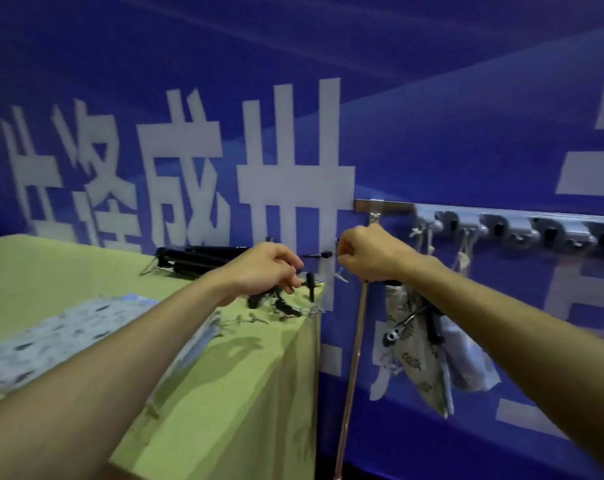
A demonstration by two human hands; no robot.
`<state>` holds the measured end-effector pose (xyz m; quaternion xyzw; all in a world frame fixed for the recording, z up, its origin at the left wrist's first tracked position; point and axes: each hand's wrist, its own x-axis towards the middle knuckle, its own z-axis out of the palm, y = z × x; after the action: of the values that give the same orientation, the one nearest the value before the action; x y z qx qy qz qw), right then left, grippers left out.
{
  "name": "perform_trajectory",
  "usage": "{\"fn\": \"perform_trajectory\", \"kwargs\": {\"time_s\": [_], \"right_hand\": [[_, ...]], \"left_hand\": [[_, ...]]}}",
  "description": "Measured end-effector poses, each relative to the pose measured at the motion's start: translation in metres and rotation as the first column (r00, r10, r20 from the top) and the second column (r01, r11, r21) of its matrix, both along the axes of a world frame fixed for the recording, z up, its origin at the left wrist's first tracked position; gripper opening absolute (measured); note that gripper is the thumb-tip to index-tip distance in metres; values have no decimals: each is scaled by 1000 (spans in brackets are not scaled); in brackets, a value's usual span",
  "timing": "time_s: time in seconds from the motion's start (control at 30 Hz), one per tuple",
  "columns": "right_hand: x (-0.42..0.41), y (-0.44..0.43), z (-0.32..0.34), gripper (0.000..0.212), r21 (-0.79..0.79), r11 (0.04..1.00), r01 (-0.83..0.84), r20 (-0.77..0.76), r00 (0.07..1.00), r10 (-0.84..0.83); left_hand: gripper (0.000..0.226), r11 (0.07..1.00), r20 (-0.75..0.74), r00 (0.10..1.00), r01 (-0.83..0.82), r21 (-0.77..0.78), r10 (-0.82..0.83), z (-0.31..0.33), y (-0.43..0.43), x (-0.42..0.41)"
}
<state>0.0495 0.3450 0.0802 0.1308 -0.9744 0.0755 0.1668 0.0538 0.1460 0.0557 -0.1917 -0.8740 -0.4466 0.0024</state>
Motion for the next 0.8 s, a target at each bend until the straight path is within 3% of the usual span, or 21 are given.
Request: {"fn": "perform_trajectory", "kwargs": {"time_s": [0.13, 0.33, 0.5, 0.67, 0.8], "right_hand": [[-4, -52, -16, 17, 29, 996, -90, 143, 986, 85], [-23, -105, -51, 20, 14, 982, -188, 260, 949, 178], [-54, -119, -98, 11, 10, 979, -206, 370, 910, 187], [-91, -128, -137, 14, -64, 980, -189, 195, 961, 198], [-117, -137, -155, 17, -95, 982, -161, 113, 979, 171]], "left_hand": [[20, 985, -30, 999, -43, -170, 39, -15, -48, 13], [21, 966, -47, 984, -176, -188, 170, -58, -108, 6], [22, 906, -205, 938, -329, -267, 280, -92, -143, -17], [11, 902, -77, 926, -378, -211, 370, -131, -157, -40], [10, 897, -113, 912, -408, -170, 393, -150, -154, -44]]}}
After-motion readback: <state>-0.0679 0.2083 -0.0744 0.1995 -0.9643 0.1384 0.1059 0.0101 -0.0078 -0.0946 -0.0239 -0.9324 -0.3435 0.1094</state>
